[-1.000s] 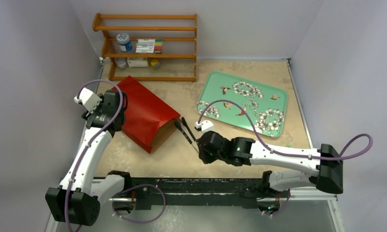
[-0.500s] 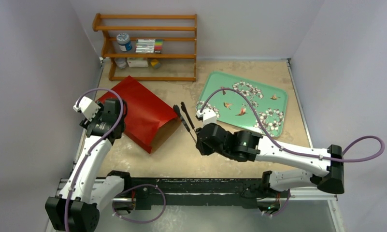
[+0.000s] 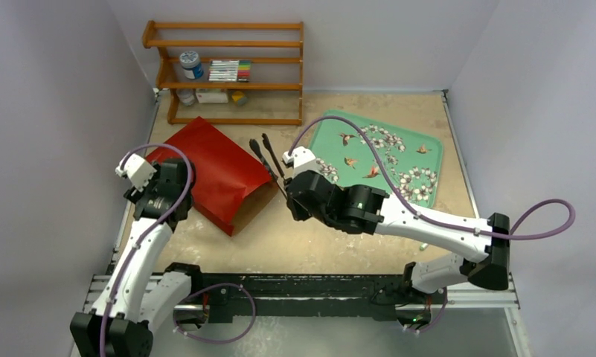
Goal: Take the fake bread out of the paper bag
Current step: Move the paper bag to the center of the board.
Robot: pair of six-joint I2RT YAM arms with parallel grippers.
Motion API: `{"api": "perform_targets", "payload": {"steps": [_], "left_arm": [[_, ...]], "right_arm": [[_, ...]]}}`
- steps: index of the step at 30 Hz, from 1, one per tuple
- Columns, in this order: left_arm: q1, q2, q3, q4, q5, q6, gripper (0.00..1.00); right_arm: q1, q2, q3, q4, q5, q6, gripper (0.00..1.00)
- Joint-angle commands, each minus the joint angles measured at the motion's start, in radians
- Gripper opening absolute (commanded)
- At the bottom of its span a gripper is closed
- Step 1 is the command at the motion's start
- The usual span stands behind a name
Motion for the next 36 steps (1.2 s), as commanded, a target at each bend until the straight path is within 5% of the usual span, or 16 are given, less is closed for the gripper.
{"api": "perform_targets", "payload": {"steps": [1,11,19,29,36], "left_arm": [[-0.006,-0.114,-0.052,0.098,-0.040,0.087,0.60],[-0.006,-0.246,-0.277,0.488,-0.086,0.353,0.60],[-0.005,-0.291,-0.523,0.901,0.066,0.607,0.62],[0.065,0.239,-0.600,1.556,0.300,0.659,0.61],[0.122,0.557,-0.526,1.833,0.448,0.693,0.57]], "right_arm": [[-0.059,0.026,0.079,0.079,-0.009,-0.086,0.26],[-0.196,-0.015,0.055,0.116,-0.068,-0.128,0.27],[-0.241,-0.068,-0.009,0.132,-0.084,-0.087,0.28],[-0.339,-0.098,-0.003,0.096,-0.101,-0.113,0.28],[-0.344,-0.099,0.020,0.063,-0.085,-0.120,0.29]]}}
